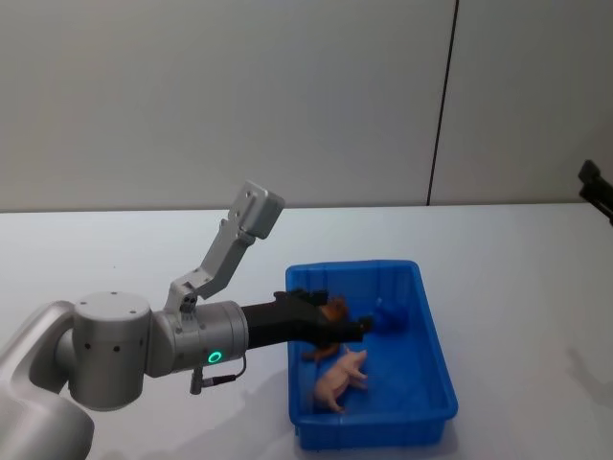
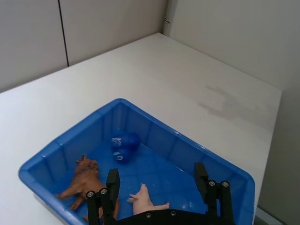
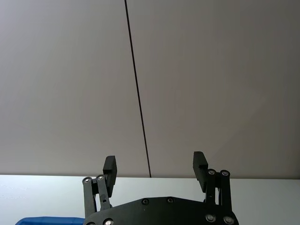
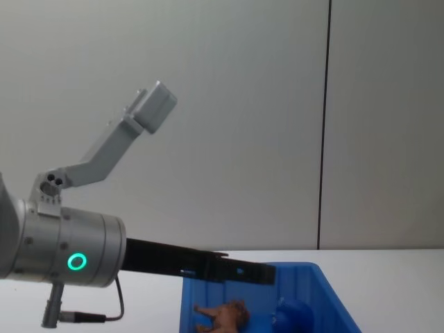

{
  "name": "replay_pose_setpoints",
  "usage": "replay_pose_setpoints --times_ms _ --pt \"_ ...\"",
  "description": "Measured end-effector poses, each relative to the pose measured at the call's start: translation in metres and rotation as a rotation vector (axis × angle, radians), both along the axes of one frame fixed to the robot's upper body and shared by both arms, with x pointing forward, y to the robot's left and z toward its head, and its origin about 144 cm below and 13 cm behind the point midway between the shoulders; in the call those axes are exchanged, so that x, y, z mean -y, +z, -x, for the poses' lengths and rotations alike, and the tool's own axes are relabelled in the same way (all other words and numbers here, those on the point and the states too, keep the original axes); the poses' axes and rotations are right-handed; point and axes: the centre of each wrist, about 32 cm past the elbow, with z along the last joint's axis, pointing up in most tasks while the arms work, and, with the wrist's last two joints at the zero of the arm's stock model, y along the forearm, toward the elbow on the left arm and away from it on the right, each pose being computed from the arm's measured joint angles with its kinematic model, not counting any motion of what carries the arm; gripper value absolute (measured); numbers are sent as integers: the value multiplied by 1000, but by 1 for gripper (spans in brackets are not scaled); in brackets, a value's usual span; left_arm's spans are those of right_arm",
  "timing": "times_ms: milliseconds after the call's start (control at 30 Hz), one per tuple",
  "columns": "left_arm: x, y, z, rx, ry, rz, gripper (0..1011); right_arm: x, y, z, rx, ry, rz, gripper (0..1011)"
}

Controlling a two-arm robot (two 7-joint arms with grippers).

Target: Pick up the two dolls from the table and place them into the box.

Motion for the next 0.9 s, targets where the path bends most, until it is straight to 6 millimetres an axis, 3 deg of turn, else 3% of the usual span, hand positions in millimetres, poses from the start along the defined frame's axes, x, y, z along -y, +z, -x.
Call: replay_pose_setpoints --times_ms 900 --pt "-13 22 33 314 321 -10 1001 0 0 0 0 0 0 1001"
